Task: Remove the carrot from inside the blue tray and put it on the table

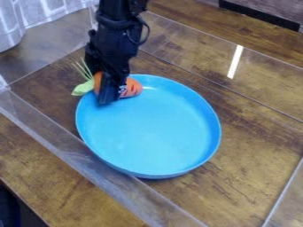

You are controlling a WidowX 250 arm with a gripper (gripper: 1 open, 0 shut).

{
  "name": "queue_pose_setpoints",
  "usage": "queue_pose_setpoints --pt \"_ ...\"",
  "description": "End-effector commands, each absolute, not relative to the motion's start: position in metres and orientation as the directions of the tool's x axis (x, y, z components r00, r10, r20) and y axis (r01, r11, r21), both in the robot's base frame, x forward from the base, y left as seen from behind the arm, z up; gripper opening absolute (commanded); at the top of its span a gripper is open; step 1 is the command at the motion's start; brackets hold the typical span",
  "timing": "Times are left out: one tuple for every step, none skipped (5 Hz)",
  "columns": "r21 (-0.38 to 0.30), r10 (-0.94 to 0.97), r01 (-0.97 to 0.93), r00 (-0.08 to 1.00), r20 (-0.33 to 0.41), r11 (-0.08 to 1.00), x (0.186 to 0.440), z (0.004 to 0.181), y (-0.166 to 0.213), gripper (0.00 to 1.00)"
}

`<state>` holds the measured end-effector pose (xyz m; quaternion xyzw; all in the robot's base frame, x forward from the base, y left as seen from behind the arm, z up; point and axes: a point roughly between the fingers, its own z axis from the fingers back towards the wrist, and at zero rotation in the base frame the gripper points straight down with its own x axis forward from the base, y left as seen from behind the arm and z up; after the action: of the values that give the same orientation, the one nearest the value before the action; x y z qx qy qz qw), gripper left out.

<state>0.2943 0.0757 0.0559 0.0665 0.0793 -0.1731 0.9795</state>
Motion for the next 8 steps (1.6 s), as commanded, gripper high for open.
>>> queue_pose_setpoints --pt "0.149 -0.363 0.374 0.926 -0.101 0.915 0.300 0.084 0.068 0.00" --pt "0.149 -0.379 0.391 0.920 -0.100 0.908 0.302 0.083 0.062 0.00" --pt "0.151 -0.388 0.400 0.916 -0.108 0.904 0.300 0.083 0.060 0.00" --pt "0.155 -0.394 0.408 0.912 -0.115 0.900 0.298 0.082 0.058 0.00" --pt "0.156 -0.401 0.416 0.908 -0.122 0.896 0.297 0.081 0.056 0.00" --pt "0.160 -0.407 0.424 0.904 -0.129 0.892 0.295 0.080 0.055 0.00" --pt "0.164 -0.414 0.432 0.900 -0.135 0.887 0.293 0.080 0.053 0.00" --pt "0.168 -0.420 0.440 0.897 -0.142 0.882 0.291 0.079 0.052 0.00"
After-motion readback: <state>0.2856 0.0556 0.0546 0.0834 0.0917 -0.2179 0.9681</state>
